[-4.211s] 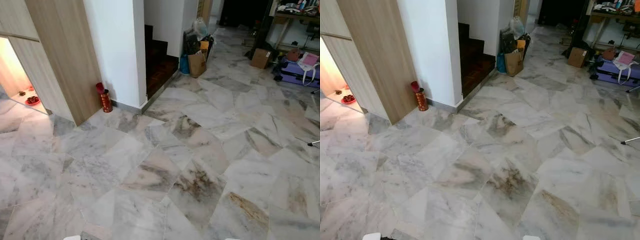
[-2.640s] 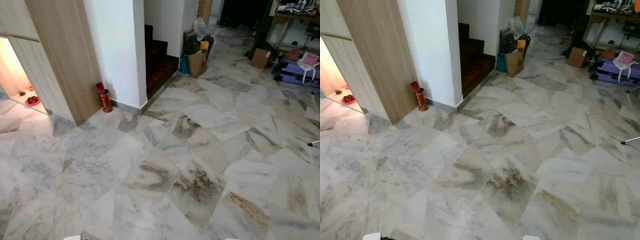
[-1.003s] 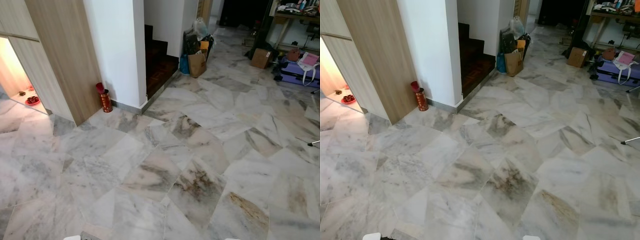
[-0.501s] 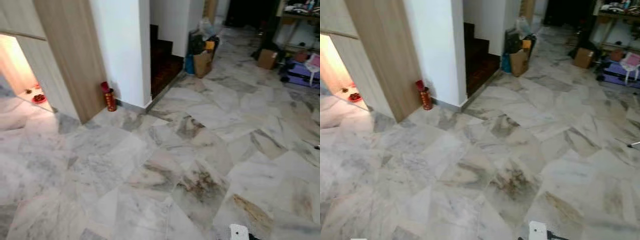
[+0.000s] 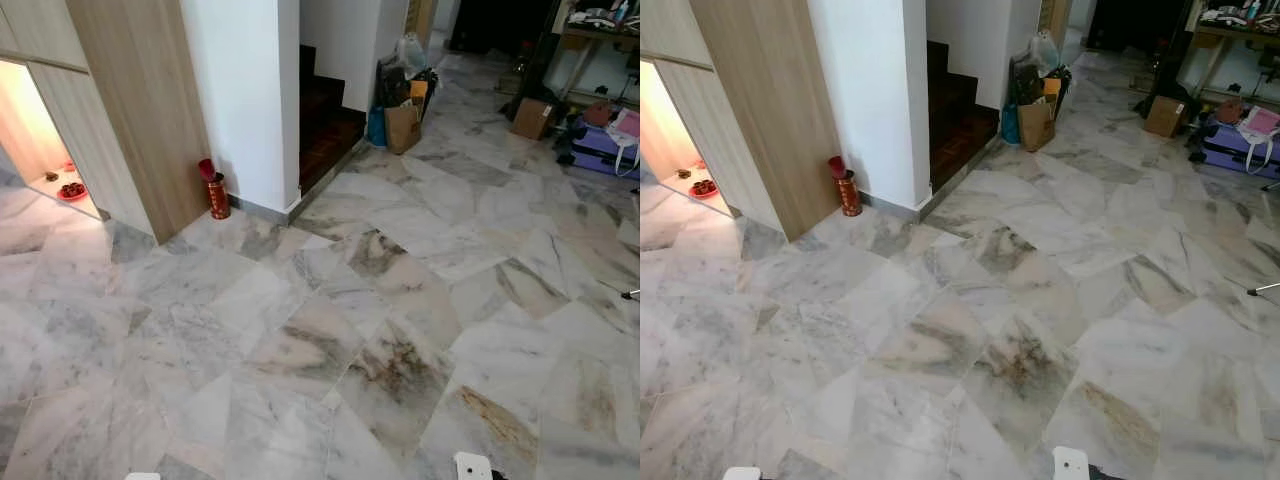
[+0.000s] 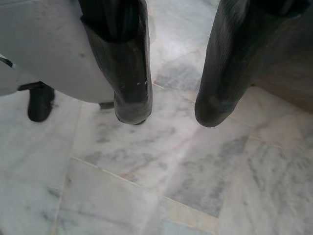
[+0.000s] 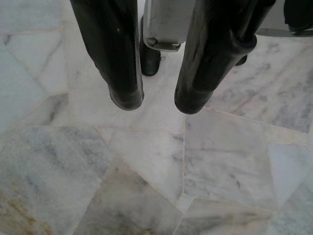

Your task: Move the pillow to the sofa from floor

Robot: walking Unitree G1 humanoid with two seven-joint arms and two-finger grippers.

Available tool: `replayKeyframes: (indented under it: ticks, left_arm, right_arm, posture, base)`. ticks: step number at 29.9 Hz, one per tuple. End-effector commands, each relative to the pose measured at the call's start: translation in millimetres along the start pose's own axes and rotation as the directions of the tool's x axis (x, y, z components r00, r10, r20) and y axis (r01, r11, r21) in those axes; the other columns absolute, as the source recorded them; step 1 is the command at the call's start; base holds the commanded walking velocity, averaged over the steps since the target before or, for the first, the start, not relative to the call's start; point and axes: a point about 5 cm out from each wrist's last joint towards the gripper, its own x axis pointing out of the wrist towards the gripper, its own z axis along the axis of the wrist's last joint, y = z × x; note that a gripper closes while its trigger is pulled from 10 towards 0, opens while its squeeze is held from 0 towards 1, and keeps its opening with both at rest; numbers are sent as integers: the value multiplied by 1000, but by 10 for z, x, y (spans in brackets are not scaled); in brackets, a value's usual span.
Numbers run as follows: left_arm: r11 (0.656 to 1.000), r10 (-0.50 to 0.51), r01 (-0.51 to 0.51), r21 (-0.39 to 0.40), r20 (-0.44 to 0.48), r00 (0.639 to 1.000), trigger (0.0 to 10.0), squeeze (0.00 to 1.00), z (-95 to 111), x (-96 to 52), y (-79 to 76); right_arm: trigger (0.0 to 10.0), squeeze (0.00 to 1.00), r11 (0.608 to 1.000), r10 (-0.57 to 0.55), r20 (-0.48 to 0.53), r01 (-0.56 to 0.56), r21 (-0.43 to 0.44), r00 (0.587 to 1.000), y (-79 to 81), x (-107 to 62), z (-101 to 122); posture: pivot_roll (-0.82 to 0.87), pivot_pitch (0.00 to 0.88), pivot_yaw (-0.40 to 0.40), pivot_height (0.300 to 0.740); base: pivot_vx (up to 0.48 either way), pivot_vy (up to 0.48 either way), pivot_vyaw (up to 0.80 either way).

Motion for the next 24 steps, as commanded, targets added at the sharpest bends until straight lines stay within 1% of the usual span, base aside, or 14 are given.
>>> replayKeyframes:
  ticks: [1,4,14,20,24]
  left_arm:
    - [1000,6,-7,-6,-36,999,10000,0,-97,-15,-8]
    - [1000,3,-4,-9,-38,999,10000,0,-114,-12,-48]
    - [1000,20,-21,-7,-34,999,10000,0,-95,-21,34]
    - [1000,21,-21,-3,-36,999,10000,0,-98,-25,54]
    - [998,57,-57,-4,-30,998,10000,0,-95,-34,111]
  right_arm:
    - [10000,0,1000,4,10,-4,-17,1000,4,4,31]
    - [10000,0,1000,7,13,-7,-13,1000,9,5,37]
    - [10000,0,1000,28,4,-28,-12,1000,54,9,12]
    - [10000,0,999,37,-2,-37,-21,999,73,11,4]
    - [10000,0,999,41,-5,-42,-19,999,76,11,-2]
  posture:
    - [33,0,-26,740]
    - [35,0,-27,740]
    - [41,0,-12,740]
    - [42,0,-10,740]
    - [43,0,-13,740]
  base:
    - [0,0,800]
    - [0,0,800]
    - [0,0,800]
    - [0,0,800]
    - [0,0,800]
